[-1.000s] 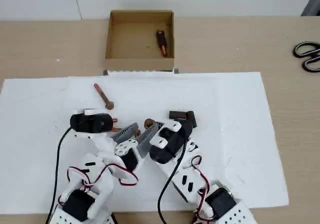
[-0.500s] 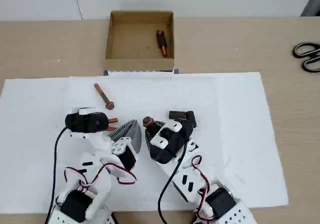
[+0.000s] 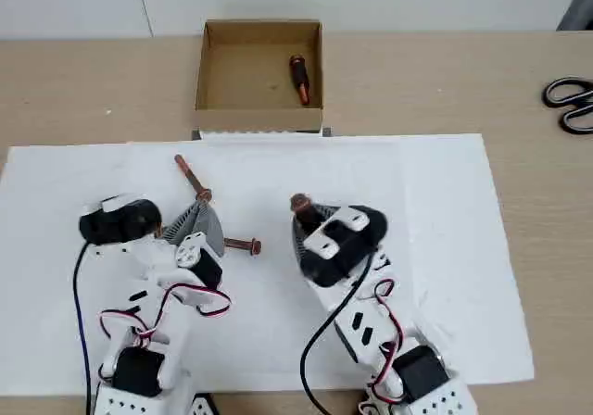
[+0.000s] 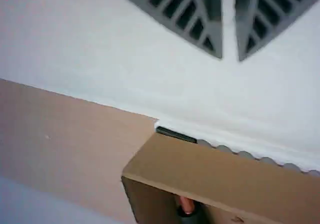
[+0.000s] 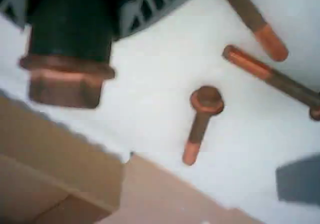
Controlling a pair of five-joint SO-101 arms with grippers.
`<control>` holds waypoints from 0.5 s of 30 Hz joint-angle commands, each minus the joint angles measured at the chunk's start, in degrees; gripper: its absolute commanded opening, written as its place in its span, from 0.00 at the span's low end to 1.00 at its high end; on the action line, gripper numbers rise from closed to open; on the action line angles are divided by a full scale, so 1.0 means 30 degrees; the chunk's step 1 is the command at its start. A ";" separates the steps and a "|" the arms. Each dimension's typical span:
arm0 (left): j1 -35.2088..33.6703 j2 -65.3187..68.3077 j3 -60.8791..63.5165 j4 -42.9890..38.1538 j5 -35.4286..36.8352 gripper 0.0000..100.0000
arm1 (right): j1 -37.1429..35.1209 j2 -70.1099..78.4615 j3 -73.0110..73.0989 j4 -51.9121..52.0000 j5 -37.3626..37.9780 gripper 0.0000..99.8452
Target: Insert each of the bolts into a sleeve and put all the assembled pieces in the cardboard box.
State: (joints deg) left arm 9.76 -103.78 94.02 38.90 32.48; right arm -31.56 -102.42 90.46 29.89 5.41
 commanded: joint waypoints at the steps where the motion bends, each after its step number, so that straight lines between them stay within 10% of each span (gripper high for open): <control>1: 0.0908 -0.0088 0.0806 -0.1846 -0.1114 0.01 | 0.0630 -0.0073 -0.1993 -0.0542 0.0147 0.00; 15: 0.1260 0.0410 0.0777 -0.1055 -0.7941 0.01 | 0.2125 1.2703 -1.0227 -0.4498 0.0791 0.00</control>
State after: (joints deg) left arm 13.27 -102.73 96.66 35.74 13.23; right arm -26.37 -76.13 69.63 20.40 7.08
